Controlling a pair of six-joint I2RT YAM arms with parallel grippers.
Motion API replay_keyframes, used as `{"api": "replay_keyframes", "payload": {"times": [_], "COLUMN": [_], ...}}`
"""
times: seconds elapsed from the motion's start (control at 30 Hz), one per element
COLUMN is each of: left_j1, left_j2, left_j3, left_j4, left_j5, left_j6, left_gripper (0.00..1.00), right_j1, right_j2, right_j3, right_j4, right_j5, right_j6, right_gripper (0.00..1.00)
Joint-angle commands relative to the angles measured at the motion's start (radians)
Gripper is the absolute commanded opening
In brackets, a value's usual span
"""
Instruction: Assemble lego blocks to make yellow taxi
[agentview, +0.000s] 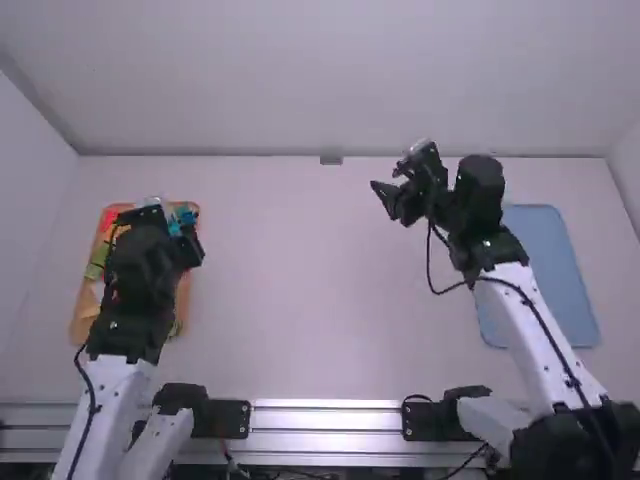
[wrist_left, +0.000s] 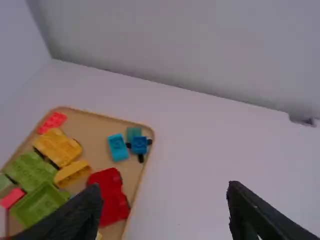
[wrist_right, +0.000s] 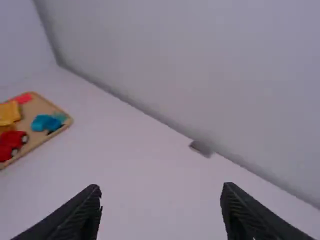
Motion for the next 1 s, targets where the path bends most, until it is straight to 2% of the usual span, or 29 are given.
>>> {"api": "replay_keyframes", "payload": {"times": [0.0,0.17,0.3,0.47,0.6,0.77,0.97], "left_j1": [-0.01,-0.013,0.006,0.134,0.252,0.27,0.23], "left_j2": [0.049,0.157,0.23,0.322,0.42,0.553,0.794], "left_j3": [0.077,0.189,0.264,0.35,0.45,0.587,0.841], "left_j4": [-0.023,-0.095,-0.13,-0.163,-0.217,-0.295,-0.457], "left_j5": [-0.123,-0.208,-0.211,-0.014,0.108,0.107,0.108], "left_j6": [-0.055,-0.122,-0.158,-0.142,-0.164,-0.192,-0.198], "left_gripper": [0.7,0.79,0.85,0.91,0.95,0.98,0.99], "right_j1": [0.016,0.042,0.068,0.114,0.155,0.188,0.225], "right_j2": [0.089,0.27,0.385,0.416,0.443,0.485,0.519], "right_j3": [0.096,0.247,0.348,0.445,0.514,0.559,0.582], "right_j4": [-0.023,-0.109,-0.188,-0.375,-0.403,-0.417,-0.42], "right_j5": [-0.193,-0.348,-0.415,-0.414,-0.318,-0.316,-0.327], "right_j6": [-0.1,-0.194,-0.292,-0.527,-0.542,-0.558,-0.584], "right_gripper": [0.7,0.79,0.85,0.91,0.95,0.97,0.99]}}
